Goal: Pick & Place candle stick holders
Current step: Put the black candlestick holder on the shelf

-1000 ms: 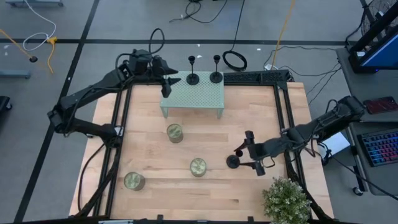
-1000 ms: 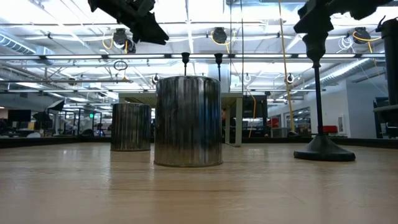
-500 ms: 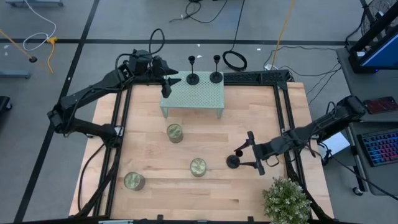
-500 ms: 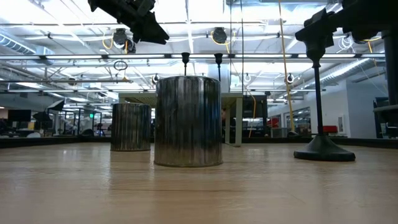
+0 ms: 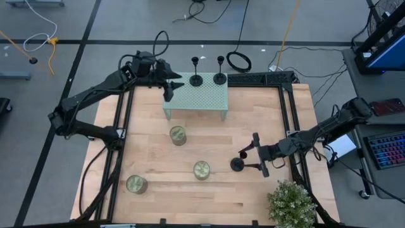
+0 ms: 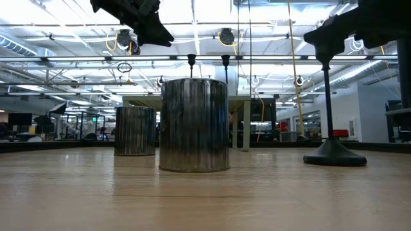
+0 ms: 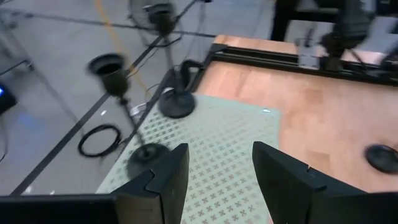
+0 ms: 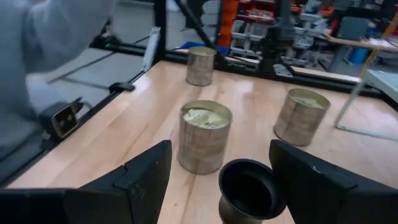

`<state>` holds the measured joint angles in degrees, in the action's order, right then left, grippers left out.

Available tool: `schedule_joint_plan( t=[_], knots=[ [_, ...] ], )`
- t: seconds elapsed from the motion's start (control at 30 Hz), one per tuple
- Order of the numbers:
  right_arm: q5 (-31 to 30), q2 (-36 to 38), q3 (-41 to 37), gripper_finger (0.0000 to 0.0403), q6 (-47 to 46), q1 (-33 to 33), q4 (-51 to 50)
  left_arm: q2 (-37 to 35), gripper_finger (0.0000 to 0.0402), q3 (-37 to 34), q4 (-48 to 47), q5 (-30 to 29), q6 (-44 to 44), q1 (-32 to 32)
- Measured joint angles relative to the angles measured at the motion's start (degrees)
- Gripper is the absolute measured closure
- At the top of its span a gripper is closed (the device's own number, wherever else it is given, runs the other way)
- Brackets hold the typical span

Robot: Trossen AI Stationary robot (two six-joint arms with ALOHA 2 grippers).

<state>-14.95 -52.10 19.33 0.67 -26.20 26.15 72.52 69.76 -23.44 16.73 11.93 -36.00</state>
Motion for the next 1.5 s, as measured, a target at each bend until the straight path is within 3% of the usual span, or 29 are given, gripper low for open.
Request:
schedule_joint_plan(
  t=[0.47,0.83,0.97,1.5],
  knots=[
    [0.0,-3.4,-4.1,0.0137,-1.3,0.0,10.6,0.0,0.022,0.0,0.1,2.3,1.9,7.3],
    [-0.3,-10.3,-4.1,0.0137,-1.3,1.3,16.6,0.0,0.022,0.0,0.1,2.2,2.7,11.7],
    [0.3,-12.5,-4.9,0.0138,-2.0,3.0,11.2,0.0,0.022,0.0,0.1,2.2,2.8,13.8],
    [0.1,-14.1,-4.3,0.0138,-3.9,4.0,13.8,0.0,0.022,0.0,-0.5,0.7,3.4,17.2]
  ],
)
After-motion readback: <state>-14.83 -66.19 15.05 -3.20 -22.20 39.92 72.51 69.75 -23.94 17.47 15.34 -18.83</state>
